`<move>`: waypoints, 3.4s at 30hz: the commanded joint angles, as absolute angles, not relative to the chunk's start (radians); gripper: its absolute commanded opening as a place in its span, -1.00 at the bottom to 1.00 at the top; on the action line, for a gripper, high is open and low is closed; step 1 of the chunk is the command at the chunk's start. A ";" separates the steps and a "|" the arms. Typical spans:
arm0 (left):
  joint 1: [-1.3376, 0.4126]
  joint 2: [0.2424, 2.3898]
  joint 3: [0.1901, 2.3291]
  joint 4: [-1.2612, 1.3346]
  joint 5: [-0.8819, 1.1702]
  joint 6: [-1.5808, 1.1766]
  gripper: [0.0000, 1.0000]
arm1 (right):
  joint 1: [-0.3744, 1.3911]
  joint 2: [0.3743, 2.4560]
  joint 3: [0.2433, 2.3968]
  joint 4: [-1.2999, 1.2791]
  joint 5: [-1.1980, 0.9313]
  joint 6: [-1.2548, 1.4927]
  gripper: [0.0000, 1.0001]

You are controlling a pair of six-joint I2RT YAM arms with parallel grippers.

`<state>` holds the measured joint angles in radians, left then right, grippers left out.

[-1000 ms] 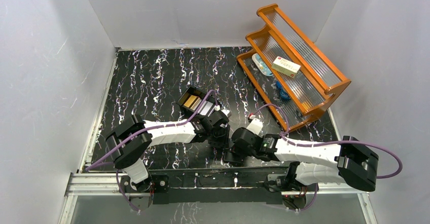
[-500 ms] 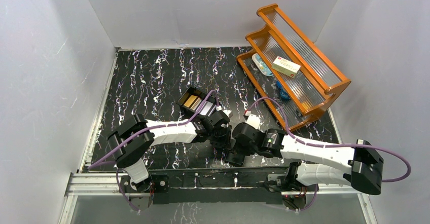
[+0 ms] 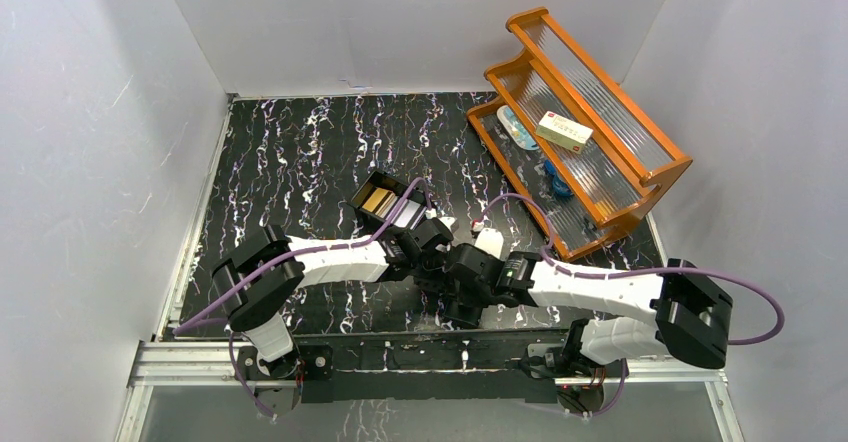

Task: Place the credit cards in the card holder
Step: Close the card holder at the center of the board.

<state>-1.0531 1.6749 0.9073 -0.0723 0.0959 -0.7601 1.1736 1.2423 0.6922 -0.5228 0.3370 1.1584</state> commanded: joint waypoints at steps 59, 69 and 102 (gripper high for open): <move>-1.057 1.650 0.888 -0.097 0.087 -0.777 -0.49 | 1.173 1.379 0.789 -0.578 0.425 1.112 -0.71; -1.058 1.643 0.881 -0.083 0.092 -0.784 -0.49 | 1.173 1.391 0.745 -0.559 0.413 1.121 -0.71; -1.058 1.628 0.836 -0.053 0.092 -0.796 -0.47 | 1.210 1.329 0.767 -0.621 0.391 1.100 -0.95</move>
<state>-1.0542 1.6451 0.8585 -0.0341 0.0956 -0.8043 1.1976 1.3193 0.7170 -0.5217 0.4206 1.1370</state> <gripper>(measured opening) 0.268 0.024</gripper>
